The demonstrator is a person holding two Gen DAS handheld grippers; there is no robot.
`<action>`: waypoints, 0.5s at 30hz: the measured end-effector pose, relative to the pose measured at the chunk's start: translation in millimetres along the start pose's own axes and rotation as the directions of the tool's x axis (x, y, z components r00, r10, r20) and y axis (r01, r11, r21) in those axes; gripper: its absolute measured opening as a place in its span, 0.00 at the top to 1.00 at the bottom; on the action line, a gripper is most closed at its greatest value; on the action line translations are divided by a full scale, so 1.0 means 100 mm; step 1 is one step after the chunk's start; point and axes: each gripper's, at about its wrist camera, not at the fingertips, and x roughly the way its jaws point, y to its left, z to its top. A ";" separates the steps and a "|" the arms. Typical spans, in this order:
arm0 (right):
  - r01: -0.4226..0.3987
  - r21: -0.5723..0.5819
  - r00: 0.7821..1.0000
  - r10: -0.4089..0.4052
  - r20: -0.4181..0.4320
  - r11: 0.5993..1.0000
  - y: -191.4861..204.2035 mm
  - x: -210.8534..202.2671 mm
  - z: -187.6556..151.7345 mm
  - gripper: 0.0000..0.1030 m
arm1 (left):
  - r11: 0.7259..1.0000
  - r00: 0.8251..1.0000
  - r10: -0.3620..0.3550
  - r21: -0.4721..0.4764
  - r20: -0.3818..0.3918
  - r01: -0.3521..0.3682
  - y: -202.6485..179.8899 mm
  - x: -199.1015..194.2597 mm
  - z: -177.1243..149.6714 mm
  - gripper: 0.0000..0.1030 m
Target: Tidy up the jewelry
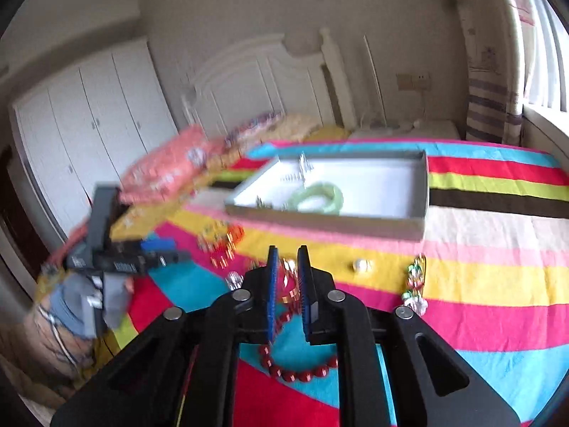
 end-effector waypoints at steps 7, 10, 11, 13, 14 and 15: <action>0.013 -0.212 0.990 -0.042 -0.133 0.977 0.40 0.07 -0.32 0.43 | 1.000 1.000 -0.016 0.000 0.008 0.016 0.01 -0.02 -0.01 0.03; 0.015 -0.242 0.981 -0.061 -0.185 0.970 0.46 0.21 -0.36 0.49 | 1.000 1.000 -0.019 0.003 0.015 0.019 0.01 -0.04 -0.01 0.03; 0.010 -0.235 0.977 -0.060 -0.207 0.972 0.43 0.26 -0.36 0.50 | 1.000 1.000 -0.017 0.003 0.015 0.017 0.00 -0.04 -0.01 0.03; -0.014 -0.215 0.963 -0.045 -0.266 0.976 0.38 0.36 -0.38 0.54 | 1.000 1.000 -0.019 0.012 0.015 0.019 -0.04 -0.07 -0.02 0.03; -0.009 -0.209 0.956 -0.053 -0.290 0.978 0.36 0.40 -0.39 0.63 | 1.000 1.000 -0.023 0.020 0.016 0.022 -0.08 -0.08 -0.03 0.03; 0.008 -0.212 0.953 -0.072 -0.295 0.977 0.35 0.41 -0.40 0.69 | 0.999 0.999 -0.038 0.028 0.012 0.038 -0.13 -0.10 -0.05 0.03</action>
